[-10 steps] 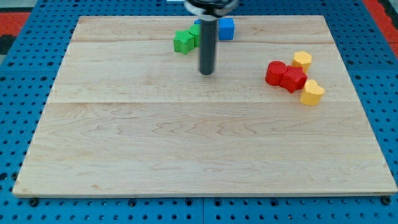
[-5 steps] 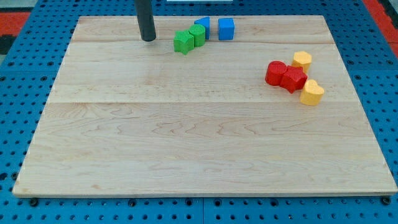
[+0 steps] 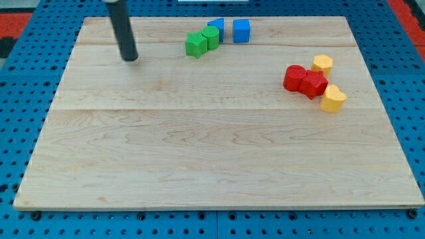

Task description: Place your hand at the top right of the cube

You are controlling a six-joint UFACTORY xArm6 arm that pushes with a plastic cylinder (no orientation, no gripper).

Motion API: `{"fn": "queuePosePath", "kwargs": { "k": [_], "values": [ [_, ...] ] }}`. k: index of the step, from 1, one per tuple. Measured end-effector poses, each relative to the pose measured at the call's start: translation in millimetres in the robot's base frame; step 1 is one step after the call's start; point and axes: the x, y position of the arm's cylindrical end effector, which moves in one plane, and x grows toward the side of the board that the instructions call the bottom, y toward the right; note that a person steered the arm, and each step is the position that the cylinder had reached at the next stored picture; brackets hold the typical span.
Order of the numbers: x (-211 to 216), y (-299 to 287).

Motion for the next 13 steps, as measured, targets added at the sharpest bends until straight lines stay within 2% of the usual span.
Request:
{"fn": "queuePosePath", "kwargs": {
  "k": [1, 3, 4, 5, 13],
  "values": [
    [39, 30],
    [46, 36],
    [63, 39],
    [122, 81],
    [147, 101]
  ]
}}
